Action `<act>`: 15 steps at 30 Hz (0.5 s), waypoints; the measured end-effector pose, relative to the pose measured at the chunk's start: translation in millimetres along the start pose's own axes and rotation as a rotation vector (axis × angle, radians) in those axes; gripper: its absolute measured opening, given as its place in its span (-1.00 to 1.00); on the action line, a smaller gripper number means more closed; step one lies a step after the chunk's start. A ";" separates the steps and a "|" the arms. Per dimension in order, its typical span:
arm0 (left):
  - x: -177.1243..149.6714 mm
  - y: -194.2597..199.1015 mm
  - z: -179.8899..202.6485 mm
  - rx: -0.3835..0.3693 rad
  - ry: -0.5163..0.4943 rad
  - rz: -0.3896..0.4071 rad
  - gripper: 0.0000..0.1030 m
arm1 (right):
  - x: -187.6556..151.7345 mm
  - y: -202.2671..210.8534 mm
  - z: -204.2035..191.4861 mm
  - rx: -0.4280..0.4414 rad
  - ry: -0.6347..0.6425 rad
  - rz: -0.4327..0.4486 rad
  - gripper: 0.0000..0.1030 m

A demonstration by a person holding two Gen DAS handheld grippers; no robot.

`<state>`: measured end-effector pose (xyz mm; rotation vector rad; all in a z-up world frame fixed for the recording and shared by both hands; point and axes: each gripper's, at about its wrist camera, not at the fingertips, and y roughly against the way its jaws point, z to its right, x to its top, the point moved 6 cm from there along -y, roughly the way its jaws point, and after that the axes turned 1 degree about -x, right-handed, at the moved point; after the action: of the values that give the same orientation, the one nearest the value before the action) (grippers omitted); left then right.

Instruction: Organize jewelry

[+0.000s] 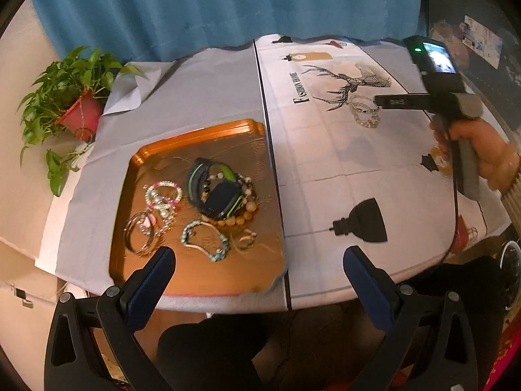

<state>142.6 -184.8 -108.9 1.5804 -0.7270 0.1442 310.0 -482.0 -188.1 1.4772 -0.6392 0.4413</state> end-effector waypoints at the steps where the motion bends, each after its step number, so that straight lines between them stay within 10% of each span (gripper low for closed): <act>1: 2.4 -4.1 1.8 0.002 -0.002 -0.007 0.99 | 1.3 -6.8 -2.7 0.010 0.009 -0.009 0.60; 15: 102.4 -62.3 71.6 -0.120 -0.064 0.041 0.99 | -34.7 -0.5 90.9 -0.139 -0.018 -0.021 0.78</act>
<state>232.9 -290.4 -122.7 1.4618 -0.8045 0.0787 272.6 -568.4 -212.6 1.3563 -0.6551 0.3599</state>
